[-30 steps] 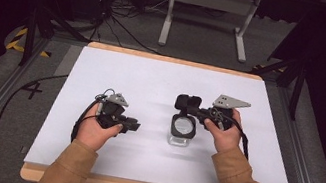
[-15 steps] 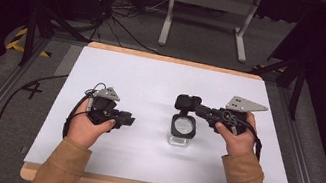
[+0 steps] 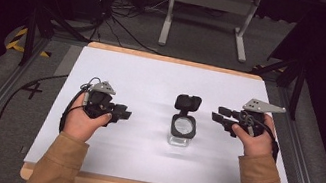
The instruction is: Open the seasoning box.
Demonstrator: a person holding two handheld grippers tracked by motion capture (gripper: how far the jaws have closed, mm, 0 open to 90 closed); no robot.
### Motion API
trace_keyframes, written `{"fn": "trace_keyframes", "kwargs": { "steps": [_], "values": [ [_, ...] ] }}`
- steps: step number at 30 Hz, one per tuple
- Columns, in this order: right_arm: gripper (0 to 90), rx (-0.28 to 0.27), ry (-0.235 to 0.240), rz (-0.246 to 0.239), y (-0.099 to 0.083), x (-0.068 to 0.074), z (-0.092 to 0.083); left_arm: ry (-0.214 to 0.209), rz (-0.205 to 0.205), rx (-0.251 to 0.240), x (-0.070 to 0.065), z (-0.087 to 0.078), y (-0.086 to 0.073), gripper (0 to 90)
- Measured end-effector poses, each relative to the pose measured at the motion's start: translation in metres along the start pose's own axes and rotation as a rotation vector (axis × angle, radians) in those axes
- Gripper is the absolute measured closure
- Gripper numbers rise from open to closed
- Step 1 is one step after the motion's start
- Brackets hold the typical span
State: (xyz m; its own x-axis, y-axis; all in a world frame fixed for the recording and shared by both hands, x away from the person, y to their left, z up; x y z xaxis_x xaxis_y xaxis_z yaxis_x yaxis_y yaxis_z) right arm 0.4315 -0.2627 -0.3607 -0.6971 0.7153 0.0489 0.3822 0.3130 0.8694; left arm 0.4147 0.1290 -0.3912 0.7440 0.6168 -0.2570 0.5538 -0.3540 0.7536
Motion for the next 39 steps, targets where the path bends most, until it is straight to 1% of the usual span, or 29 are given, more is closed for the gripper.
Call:
{"fn": "trace_keyframes", "kwargs": {
  "steps": [1, 2, 3, 4, 5, 6, 7, 8, 11, 12, 13, 14, 15, 17, 19, 23, 24, 26, 27, 30, 33, 34, 35, 36, 38, 39],
  "values": [
    [57.6, 0.002, -0.012, 0.008, -0.002, -0.003, -0.002, 0.002, -0.01, -0.009, 0.001, 0.0, 0.0, 65.1],
    [56.5, 0.01, -0.024, 0.017, -0.003, -0.007, -0.005, 0.01, 0.0, -0.007, 0.005, 0.0, 0.001, 64.6],
    [55.9, 0.017, -0.038, 0.025, -0.006, -0.012, -0.008, 0.012, -0.014, -0.008, 0.005, 0.0, 0.001, 63.9],
    [54.9, 0.021, -0.047, 0.037, -0.008, -0.014, -0.01, 0.014, -0.012, -0.006, 0.008, 0.0, 0.001, 63.3],
    [54.9, 0.021, -0.047, 0.037, -0.008, -0.014, -0.01, 0.014, -0.012, -0.006, 0.008, 0.0, 0.001, 62.5],
    [54.0, 0.034, -0.062, 0.051, -0.011, -0.019, -0.012, 0.018, -0.022, -0.006, 0.01, 0.0, 0.001, 62.5],
    [53.4, 0.054, -0.088, 0.072, -0.017, -0.027, -0.017, 0.024, -0.017, -0.013, 0.012, 0.001, 0.001, 59.3],
    [52.4, 0.062, -0.103, 0.079, -0.02, -0.031, -0.019, 0.032, -0.014, -0.015, 0.015, 0.001, 0.002, 58.2],
    [50.9, 0.083, -0.139, 0.1, -0.027, -0.042, -0.023, 0.032, -0.021, -0.023, 0.018, 0.003, 0.002, 56.3],
    [50.9, 0.083, -0.139, 0.1, -0.027, -0.042, -0.023, 0.032, -0.021, -0.023, 0.018, 0.003, 0.002, 55.9],
    [49.9, 0.091, -0.147, 0.11, -0.03, -0.045, -0.024, 0.034, -0.023, -0.017, 0.019, 0.003, 0.002, 55.9],
    [47.9, 0.108, -0.16, 0.125, -0.036, -0.053, -0.024, 0.045, -0.026, -0.015, 0.023, 0.004, 0.0, 54.6],
    [47.9, 0.108, -0.16, 0.125, -0.036, -0.053, -0.024, 0.045, -0.026, -0.015, 0.023, 0.004, 0.0, 53.9],
    [46.9, 0.122, -0.166, 0.134, -0.041, -0.058, -0.024, 0.055, -0.035, -0.009, 0.027, 0.005, -0.002, 53.2],
    [45.2, 0.134, -0.178, 0.139, -0.047, -0.065, -0.022, 0.074, -0.03, -0.003, 0.032, 0.005, -0.004, 51.0],
    [43.8, 0.154, -0.182, 0.148, -0.055, -0.073, -0.018, 0.082, -0.06, -0.002, 0.039, 0.007, -0.009, 48.8],
    [43.8, 0.162, -0.186, 0.147, -0.058, -0.076, -0.017, 0.088, -0.061, 0.006, 0.041, 0.007, -0.01, 48.4],
    [43.3, 0.176, -0.19, 0.16, -0.065, -0.08, -0.013, 0.086, -0.059, 0.022, 0.045, 0.009, -0.013, 47.7],
    [43.2, 0.186, -0.195, 0.165, -0.067, -0.082, -0.012, 0.088, -0.073, 0.027, 0.047, 0.01, -0.015, 47.6],
    [42.9, 0.21, -0.204, 0.175, -0.075, -0.087, -0.008, 0.093, -0.082, 0.028, 0.05, 0.012, -0.017, 47.4],
    [42.9, 0.222, -0.204, 0.185, -0.08, -0.09, -0.006, 0.09, -0.084, 0.036, 0.052, 0.013, -0.019, 47.4],
    [42.9, 0.232, -0.205, 0.196, -0.083, -0.092, -0.005, 0.091, -0.095, 0.038, 0.053, 0.014, -0.02, 47.2],
    [42.9, 0.245, -0.211, 0.2, -0.087, -0.095, -0.003, 0.096, -0.091, 0.048, 0.055, 0.016, -0.022, 47.0],
    [42.9, 0.245, -0.211, 0.2, -0.087, -0.095, -0.003, 0.096, -0.091, 0.048, 0.055, 0.016, -0.022, 47.0],
    [42.9, 0.264, -0.218, 0.209, -0.093, -0.097, -0.001, 0.095, -0.097, 0.063, 0.056, 0.018, -0.024, 47.0],
    [42.9, 0.274, -0.222, 0.206, -0.095, -0.098, 0.0, 0.099, -0.098, 0.063, 0.057, 0.019, -0.025, 46.9]
  ]
}}
Point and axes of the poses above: each handheld gripper's, and its own axes: z roughly forward along the jaws, y roughly out of its top, x roughly to its left, the point moved 4 cm from there along z, roughly forward along the jaws, and after that the axes turned 1 degree about -y, right-handed, at the moved point
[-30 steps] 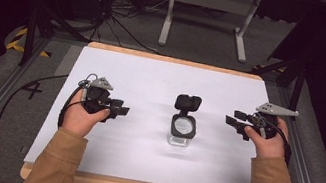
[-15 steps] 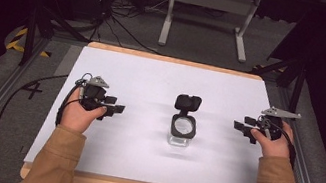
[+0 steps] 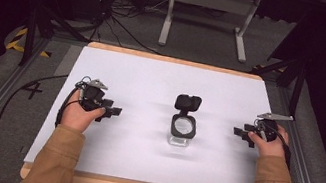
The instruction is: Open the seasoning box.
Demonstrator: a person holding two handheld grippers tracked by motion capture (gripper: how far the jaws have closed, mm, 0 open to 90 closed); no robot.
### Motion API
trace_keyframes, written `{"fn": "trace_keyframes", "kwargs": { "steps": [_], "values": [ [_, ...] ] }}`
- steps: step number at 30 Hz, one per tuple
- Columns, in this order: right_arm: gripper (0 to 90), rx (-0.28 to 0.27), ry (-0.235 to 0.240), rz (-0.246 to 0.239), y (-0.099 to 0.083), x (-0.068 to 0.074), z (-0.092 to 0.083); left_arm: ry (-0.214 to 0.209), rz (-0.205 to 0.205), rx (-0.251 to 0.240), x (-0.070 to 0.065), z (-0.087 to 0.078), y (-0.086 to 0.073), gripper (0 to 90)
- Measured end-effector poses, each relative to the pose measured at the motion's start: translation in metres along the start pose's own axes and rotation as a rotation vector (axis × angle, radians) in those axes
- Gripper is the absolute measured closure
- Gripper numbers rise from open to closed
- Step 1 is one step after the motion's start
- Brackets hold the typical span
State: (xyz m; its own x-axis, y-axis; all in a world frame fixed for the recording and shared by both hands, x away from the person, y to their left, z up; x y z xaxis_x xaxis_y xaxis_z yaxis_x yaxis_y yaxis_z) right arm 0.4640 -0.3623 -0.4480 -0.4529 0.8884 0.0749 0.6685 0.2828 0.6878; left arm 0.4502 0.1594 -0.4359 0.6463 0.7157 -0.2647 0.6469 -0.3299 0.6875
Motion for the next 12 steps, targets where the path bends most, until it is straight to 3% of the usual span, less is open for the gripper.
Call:
{"fn": "trace_keyframes", "kwargs": {
  "steps": [6, 12],
  "values": [
    [42.6, 0.034, -0.031, -0.041, -0.0065, 0.0003, 0.0099, 0.003, 0.001, 0.017, 0.0018, 0.0034, -0.0024, 45.9],
    [42.5, 0.001, -0.026, -0.068, -0.0024, 0.005, 0.0094, -0.007, 0.003, 0.013, -0.0009, 0.0039, -0.0012, 45.3]
  ]
}}
Point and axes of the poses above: each handheld gripper's, and its own axes: z roughly forward along the jaws, y roughly out of its top, x roughly to its left, the point moved 4 cm from there along z, roughly forward along the jaws, and after that the axes turned 1 degree about -y, right-handed, at the moved point
